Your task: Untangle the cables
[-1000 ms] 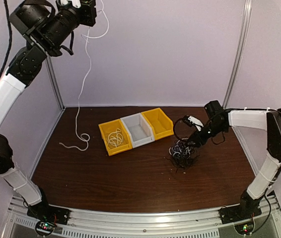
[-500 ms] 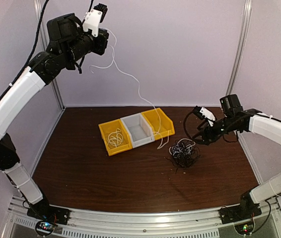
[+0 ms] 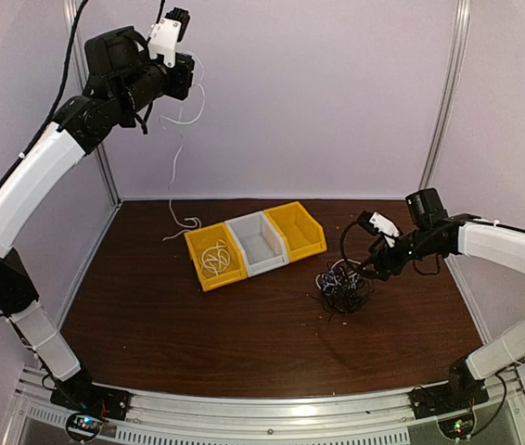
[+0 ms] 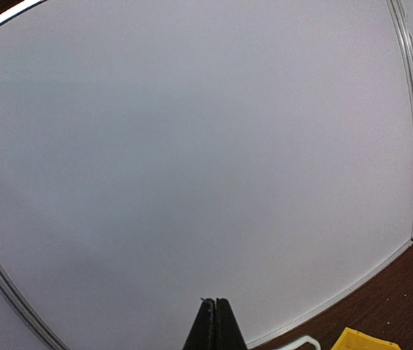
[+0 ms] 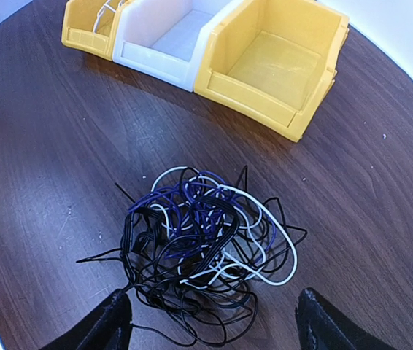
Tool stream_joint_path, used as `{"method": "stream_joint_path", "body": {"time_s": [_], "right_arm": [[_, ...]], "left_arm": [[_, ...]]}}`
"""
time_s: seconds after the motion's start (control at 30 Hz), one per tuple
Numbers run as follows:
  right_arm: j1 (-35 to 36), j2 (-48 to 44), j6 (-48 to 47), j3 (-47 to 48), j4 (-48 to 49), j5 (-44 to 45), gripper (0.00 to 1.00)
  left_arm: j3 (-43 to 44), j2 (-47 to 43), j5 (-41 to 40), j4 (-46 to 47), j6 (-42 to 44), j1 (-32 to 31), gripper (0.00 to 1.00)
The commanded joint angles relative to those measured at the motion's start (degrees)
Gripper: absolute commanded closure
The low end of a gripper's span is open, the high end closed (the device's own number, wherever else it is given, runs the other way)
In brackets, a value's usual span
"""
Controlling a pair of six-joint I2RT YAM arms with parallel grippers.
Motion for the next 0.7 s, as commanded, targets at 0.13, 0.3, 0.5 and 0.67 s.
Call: {"method": "stream_joint_path", "body": {"time_s": [0.13, 0.3, 0.5, 0.67], "right_arm": [[0.06, 1.39, -0.21, -0.72, 1.05, 0.75, 0.22], [0.05, 2.32, -0.54, -0.81, 0.66, 0.55, 0.22], [0.05, 3.08, -0.76, -0.64, 0.34, 0.24, 0.22], [0.06, 3.24, -0.76, -0.55, 0.17, 0.21, 0.22]], "left_arm": [[1.74, 0.83, 1.47, 3.04, -1.05, 1.03, 1.0], [1.25, -0.32, 1.43, 3.39, -0.8, 1.03, 1.0], [1.35, -1.73, 2.6, 3.82, -1.03, 1.03, 1.0], [0.94, -1.37, 1.94, 4.06, -0.22, 1.03, 1.0]]}}
